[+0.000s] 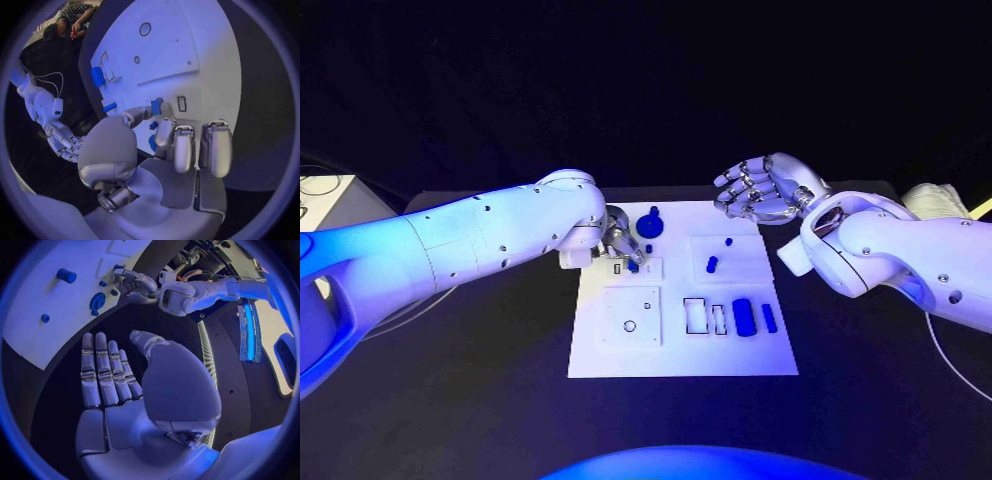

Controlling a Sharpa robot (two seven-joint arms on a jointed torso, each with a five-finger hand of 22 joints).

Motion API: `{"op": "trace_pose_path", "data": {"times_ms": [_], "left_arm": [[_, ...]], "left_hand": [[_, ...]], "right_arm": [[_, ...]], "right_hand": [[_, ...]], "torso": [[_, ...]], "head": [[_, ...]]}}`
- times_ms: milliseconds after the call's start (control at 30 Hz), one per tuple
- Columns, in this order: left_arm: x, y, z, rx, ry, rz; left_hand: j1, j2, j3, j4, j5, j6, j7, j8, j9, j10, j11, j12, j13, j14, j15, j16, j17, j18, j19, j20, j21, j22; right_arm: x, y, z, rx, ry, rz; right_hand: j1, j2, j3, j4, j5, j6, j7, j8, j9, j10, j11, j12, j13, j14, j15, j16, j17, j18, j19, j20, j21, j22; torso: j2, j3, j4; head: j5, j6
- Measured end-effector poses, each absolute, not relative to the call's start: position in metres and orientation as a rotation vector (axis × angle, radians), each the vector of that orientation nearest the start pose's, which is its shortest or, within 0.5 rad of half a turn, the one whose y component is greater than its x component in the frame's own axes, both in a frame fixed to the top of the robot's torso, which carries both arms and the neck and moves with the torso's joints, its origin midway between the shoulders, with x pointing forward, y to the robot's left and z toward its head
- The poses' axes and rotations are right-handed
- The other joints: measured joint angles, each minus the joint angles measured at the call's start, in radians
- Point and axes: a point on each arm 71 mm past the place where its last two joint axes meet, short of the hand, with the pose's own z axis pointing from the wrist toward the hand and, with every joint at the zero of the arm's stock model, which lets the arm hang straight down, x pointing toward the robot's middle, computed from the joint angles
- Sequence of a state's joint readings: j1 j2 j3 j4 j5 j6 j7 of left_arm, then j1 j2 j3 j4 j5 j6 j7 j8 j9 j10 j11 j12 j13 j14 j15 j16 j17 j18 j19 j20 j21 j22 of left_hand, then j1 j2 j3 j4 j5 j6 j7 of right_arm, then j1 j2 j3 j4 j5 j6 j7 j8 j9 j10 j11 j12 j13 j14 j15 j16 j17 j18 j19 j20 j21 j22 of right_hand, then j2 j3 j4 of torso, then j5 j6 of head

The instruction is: Assemble the parts on the task board

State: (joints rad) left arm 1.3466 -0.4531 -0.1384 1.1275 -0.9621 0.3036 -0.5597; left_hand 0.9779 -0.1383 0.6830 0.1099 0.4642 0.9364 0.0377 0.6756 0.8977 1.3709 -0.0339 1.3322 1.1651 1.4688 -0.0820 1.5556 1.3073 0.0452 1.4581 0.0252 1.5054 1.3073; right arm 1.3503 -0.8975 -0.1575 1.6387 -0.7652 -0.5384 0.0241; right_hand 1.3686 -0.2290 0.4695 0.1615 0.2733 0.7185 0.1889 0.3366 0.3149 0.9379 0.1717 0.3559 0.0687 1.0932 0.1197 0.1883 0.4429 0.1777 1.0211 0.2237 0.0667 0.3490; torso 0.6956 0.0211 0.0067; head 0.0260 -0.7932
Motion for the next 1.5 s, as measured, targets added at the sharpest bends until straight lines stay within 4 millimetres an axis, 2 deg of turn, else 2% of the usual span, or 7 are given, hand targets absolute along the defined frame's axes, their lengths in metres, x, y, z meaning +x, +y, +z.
{"op": "trace_pose_path", "data": {"times_ms": [733, 1333, 1500], "left_arm": [[0.5431, 0.1297, -0.2085, -0.049, 2.47, -0.311], [0.5425, 0.1284, -0.207, -0.037, 2.465, -0.307], [0.5411, 0.1275, -0.2069, -0.028, 2.475, -0.304]], "left_hand": [[0.009, -0.002, -0.003, -0.003, -0.004, -0.002, 0.002, 0.0, -0.001, 0.0, 0.0, 0.0, 0.0, 0.0, 0.0, 0.004, 0.0, 0.0, 0.0, 0.0, 0.0, 0.0], [0.009, -0.002, -0.003, -0.003, -0.006, 0.0, 0.003, -0.001, 0.0, 0.0, 0.0, 0.0, 0.005, 0.0, 0.0, 0.004, 0.0, 0.0, 0.0, 0.0, 0.0, 0.0], [0.017, 0.006, -0.008, -0.008, -0.023, 0.001, 0.003, -0.007, 0.0, 0.0, 0.0, 0.0, 0.005, 0.0, 0.0, 0.004, 0.001, 0.0, 0.0, 0.0, 0.0, 0.0]], "right_arm": [[0.4781, -0.206, -0.1447, 0.438, 1.581, 0.988], [0.4783, -0.2059, -0.1471, 0.44, 1.587, 0.987], [0.4783, -0.2058, -0.1477, 0.441, 1.589, 0.987]], "right_hand": [[0.0, 0.0, 0.0, 0.0, 0.004, 0.0, 0.0, -0.004, -0.001, -0.004, 0.004, 0.0, -0.001, -0.004, 0.004, -0.004, -0.001, 0.0, 0.0, 0.0, 0.0, -0.004], [0.0, 0.0, 0.0, 0.0, 0.004, 0.0, 0.0, -0.004, -0.001, -0.004, 0.004, 0.0, -0.001, -0.004, 0.004, -0.004, -0.001, 0.0, 0.0, 0.0, 0.0, -0.004], [0.0, 0.0, 0.0, 0.0, 0.004, 0.0, 0.0, -0.004, -0.001, -0.004, 0.004, 0.0, -0.001, -0.004, 0.004, -0.004, -0.002, 0.0, -0.003, 0.004, 0.0, -0.007]], "torso": [[0.0, 0.0002, 0.0003], [0.0, 0.0004, 0.0008], [-0.001, 0.0004, 0.0019]], "head": [[-0.001, 0.002], [-0.002, -0.002], [-0.001, -0.002]]}}
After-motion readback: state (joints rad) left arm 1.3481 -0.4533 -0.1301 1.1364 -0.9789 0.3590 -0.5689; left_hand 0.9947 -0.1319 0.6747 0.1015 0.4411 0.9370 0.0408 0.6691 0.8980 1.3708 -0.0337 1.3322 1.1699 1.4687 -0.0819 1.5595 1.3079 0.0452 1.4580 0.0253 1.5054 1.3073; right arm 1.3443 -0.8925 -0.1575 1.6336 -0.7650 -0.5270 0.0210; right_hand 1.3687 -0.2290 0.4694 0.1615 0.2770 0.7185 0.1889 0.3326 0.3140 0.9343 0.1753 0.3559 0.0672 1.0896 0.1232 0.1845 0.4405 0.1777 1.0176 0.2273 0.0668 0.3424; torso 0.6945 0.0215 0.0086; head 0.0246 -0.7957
